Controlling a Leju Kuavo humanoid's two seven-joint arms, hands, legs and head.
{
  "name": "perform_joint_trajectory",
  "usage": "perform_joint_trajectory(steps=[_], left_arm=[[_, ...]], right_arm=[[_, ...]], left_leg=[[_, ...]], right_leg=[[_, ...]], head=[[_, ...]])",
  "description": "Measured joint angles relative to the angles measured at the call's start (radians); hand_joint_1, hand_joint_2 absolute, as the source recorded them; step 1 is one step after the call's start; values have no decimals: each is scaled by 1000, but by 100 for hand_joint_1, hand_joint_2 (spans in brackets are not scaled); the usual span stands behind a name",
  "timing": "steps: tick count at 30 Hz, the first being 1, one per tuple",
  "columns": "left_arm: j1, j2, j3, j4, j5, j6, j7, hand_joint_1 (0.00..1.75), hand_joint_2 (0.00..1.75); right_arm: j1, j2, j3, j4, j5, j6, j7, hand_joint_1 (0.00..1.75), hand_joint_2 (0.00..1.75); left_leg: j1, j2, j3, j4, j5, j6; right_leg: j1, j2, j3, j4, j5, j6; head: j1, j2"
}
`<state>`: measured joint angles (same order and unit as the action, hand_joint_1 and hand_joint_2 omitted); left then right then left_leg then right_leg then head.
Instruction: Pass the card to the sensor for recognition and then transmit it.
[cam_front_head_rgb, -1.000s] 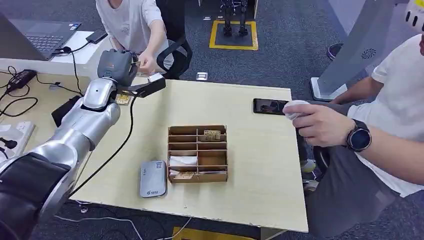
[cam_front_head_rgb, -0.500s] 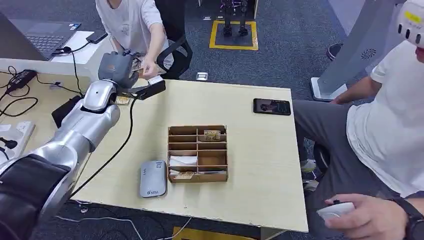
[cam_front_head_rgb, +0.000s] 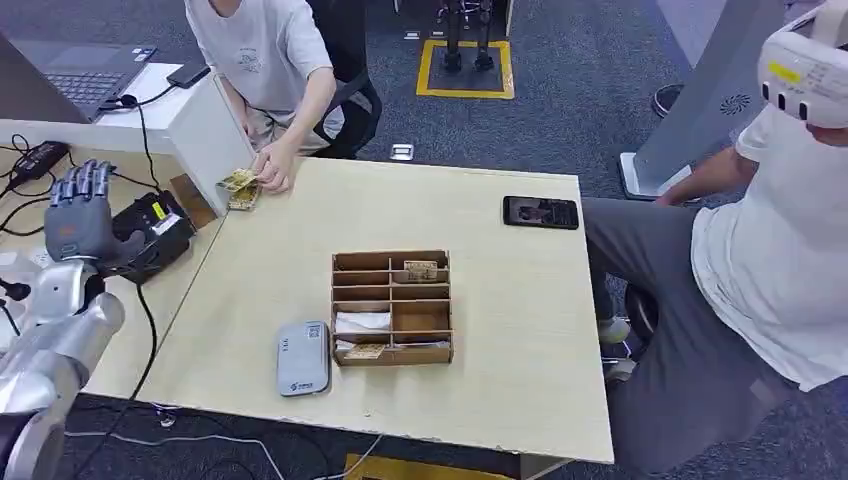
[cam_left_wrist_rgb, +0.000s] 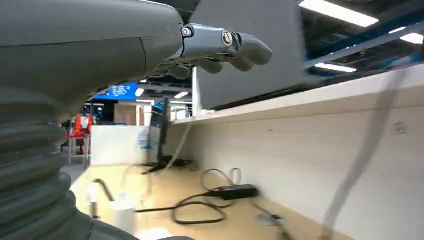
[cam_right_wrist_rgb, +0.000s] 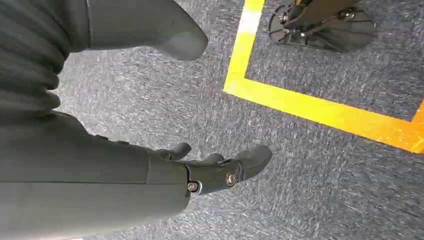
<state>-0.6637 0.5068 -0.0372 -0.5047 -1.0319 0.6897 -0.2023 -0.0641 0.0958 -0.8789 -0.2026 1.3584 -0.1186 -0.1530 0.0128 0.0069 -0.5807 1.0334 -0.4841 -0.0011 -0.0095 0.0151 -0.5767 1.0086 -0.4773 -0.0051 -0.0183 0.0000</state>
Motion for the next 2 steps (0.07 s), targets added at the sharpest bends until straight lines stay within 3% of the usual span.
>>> perform_joint_trajectory(steps=[2], left_arm=[[91,33,119,-54,21,0,-89,0,175]], right_arm=[[0,0,-9,0,-4,-3,-3,0,175]], left_leg=[[0,1,-1,0,0,0]], right_leg=[[0,1,0,0,0,0]], head=[[1,0]])
